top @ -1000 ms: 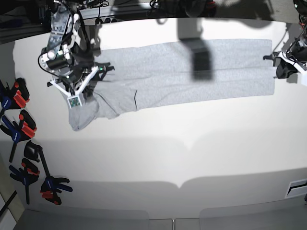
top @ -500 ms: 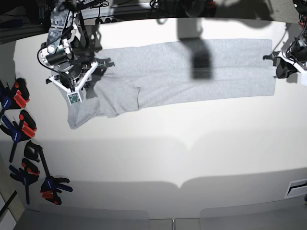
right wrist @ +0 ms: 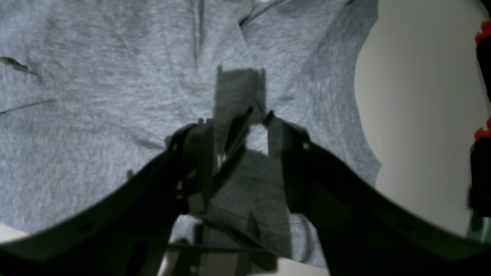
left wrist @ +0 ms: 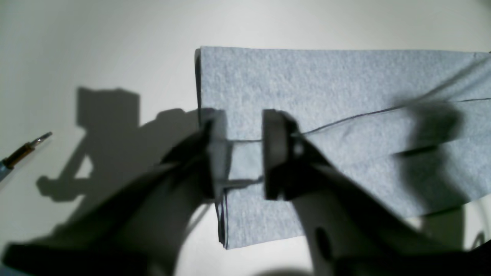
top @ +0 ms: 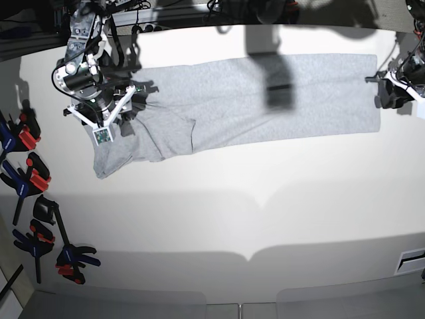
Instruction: Fold the T-shirt properly
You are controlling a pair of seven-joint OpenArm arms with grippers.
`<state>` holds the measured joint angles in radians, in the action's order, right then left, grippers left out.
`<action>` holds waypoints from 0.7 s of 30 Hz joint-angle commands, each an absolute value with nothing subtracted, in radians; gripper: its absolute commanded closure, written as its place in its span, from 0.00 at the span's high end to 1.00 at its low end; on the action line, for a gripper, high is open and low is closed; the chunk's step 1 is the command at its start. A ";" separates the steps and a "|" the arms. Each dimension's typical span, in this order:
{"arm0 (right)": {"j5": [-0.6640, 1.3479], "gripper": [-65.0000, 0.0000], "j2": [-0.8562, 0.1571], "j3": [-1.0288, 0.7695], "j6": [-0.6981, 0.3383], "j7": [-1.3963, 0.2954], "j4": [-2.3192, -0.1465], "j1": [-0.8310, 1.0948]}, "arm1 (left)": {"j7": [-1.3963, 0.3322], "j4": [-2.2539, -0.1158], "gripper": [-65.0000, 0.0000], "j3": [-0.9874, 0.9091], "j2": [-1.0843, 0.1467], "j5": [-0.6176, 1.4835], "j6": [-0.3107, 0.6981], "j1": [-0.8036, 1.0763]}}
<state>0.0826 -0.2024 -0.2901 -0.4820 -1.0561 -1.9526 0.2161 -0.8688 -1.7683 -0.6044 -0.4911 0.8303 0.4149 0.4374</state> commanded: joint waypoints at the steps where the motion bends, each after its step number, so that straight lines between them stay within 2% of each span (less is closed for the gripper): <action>1: 0.090 0.41 -0.213 -0.295 -0.471 -1.030 -1.975 0.205 | -0.865 -1.785 0.37 -0.616 -0.510 0.839 0.414 0.435; 4: 0.090 0.41 -0.213 -0.294 -0.471 -0.997 -1.996 0.205 | -0.898 -1.785 0.55 -0.616 -0.512 0.820 0.414 0.434; 6: 0.093 0.41 -0.213 -0.294 -0.471 -0.981 -2.033 0.205 | -0.898 -1.784 0.59 -0.616 -0.514 0.752 0.414 0.432; 12: 0.208 0.41 -0.208 -0.294 -0.471 -0.995 -2.171 0.205 | -0.897 -1.716 0.59 -0.616 -0.574 0.658 0.410 0.389; 18: 0.247 0.41 -0.208 -0.294 -0.481 -1.013 -2.228 0.205 | -1.093 -1.444 0.59 -0.615 -0.644 0.884 0.423 0.228; 21: 0.247 0.41 -0.208 -0.294 -0.495 -1.025 -2.236 0.205 | -1.178 -1.319 0.59 -0.615 -0.651 0.998 0.486 0.176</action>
<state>0.2367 -0.1997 -0.2905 -0.4843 -1.0458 -2.2147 0.2138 -1.1919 -1.3025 -0.6083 -0.6258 0.9733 0.4820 0.1875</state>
